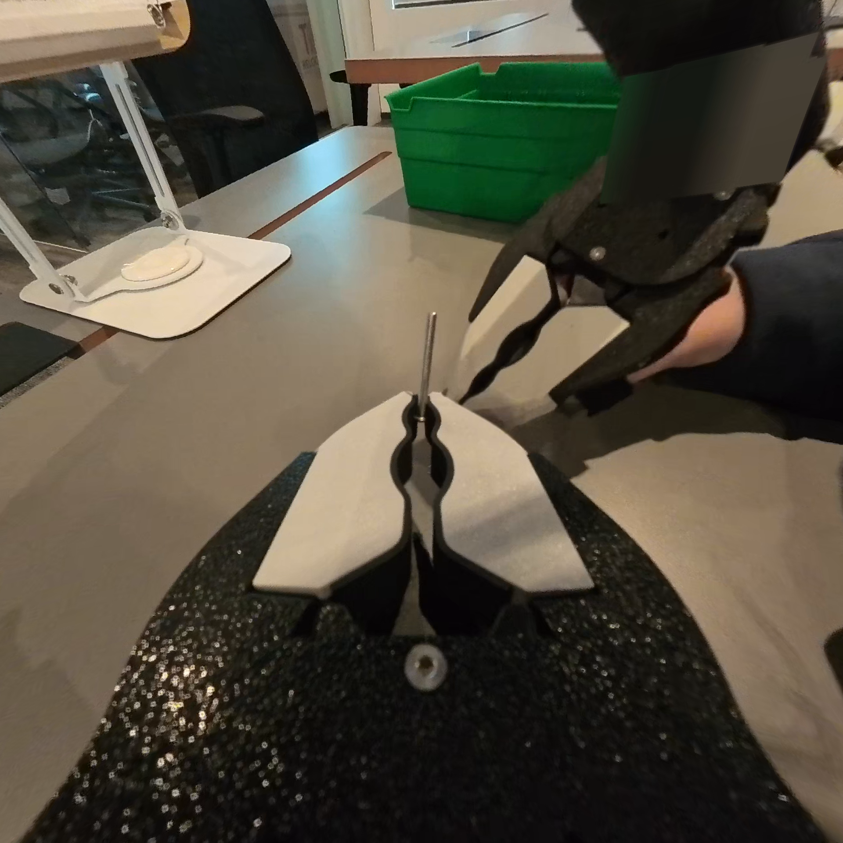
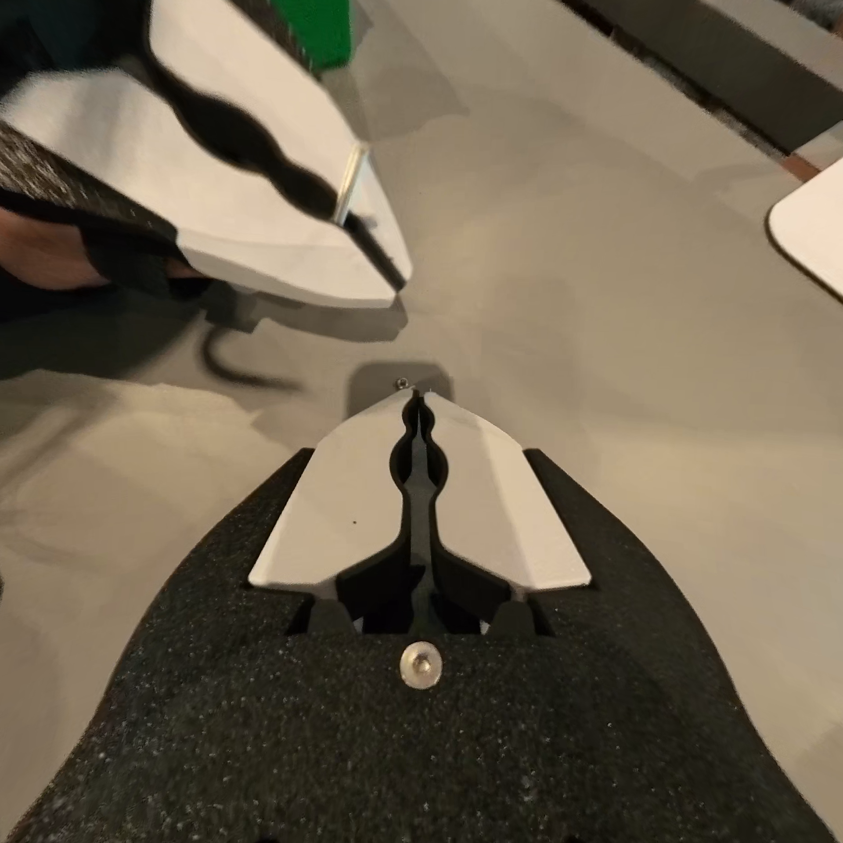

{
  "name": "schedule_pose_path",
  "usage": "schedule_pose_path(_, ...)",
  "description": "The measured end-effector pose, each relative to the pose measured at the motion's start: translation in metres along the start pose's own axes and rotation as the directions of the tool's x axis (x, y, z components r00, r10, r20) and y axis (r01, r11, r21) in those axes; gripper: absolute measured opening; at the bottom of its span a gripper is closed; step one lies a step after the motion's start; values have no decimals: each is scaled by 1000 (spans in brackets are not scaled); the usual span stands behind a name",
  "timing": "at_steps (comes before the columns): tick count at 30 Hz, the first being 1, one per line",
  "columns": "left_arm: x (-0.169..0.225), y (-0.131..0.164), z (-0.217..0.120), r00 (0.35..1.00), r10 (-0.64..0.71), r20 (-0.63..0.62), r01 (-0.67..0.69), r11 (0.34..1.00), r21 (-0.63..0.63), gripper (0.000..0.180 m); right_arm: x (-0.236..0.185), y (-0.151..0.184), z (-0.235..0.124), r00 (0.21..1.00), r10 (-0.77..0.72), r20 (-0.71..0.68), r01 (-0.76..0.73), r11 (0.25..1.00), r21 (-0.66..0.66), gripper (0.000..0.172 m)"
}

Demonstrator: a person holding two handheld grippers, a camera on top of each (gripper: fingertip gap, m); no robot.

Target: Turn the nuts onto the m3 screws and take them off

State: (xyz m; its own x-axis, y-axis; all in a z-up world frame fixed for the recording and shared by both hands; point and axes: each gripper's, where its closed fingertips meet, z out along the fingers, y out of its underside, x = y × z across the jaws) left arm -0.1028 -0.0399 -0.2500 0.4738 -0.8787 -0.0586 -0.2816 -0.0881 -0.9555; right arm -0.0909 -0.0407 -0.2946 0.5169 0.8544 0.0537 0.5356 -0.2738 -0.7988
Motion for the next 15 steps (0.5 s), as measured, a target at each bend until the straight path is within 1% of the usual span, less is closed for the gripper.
schedule_pose_path(2,-1,-1,0,1000,-3,3,3,1000,5,2,0,-2,-2,999,16,33,-16,1000,20,1)
schedule_pose_path(4,-2,-1,-1,1000,-14,6,13,1000,12,2,-2,1,1,998,12,54,-12,1000,10,10)
schedule_pose_path(6,-4,-3,-2,1000,-22,16,22,999,28,2,-4,3,5,998,8,63,-7,1000,-5,14)
schedule_pose_path(9,-8,-8,-6,999,-38,31,36,997,67,2,-7,-3,11,996,-9,85,9,1000,3,12)
schedule_pose_path(15,-8,-7,-6,998,-48,27,46,997,65,2,-10,4,22,994,-34,108,43,996,-80,12)
